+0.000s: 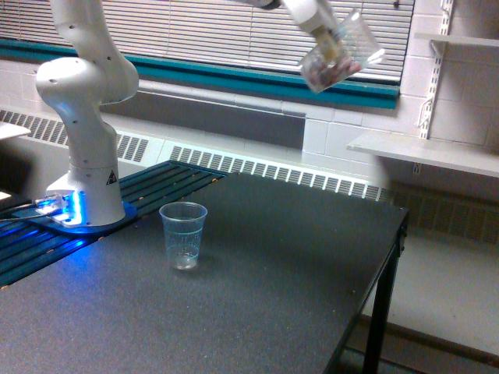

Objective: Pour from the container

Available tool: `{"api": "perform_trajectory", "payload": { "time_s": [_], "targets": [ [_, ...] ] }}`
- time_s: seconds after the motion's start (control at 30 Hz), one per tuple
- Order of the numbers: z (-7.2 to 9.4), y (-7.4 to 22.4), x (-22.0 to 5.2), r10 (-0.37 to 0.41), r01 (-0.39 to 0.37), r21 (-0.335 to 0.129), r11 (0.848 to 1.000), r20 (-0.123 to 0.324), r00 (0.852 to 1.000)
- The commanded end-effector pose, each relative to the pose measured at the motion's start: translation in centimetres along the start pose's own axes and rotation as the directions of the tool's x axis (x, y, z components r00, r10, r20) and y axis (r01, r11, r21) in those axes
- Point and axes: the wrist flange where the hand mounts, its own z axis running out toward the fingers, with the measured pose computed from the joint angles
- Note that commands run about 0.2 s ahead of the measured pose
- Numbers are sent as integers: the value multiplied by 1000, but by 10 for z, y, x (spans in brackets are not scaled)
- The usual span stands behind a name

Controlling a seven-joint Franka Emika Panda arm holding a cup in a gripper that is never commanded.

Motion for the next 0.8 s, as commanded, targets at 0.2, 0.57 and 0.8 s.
{"api": "perform_trajectory", "payload": {
  "time_s": [0.2, 0.57, 0.8],
  "targets": [
    [18, 45, -39, -29, 31, -41, 999, 43, 999],
    [23, 79, -68, -61, 66, -87, 994, 58, 996],
    [25, 104, -88, -56, 63, -105, 992, 62, 996]
  ]
}}
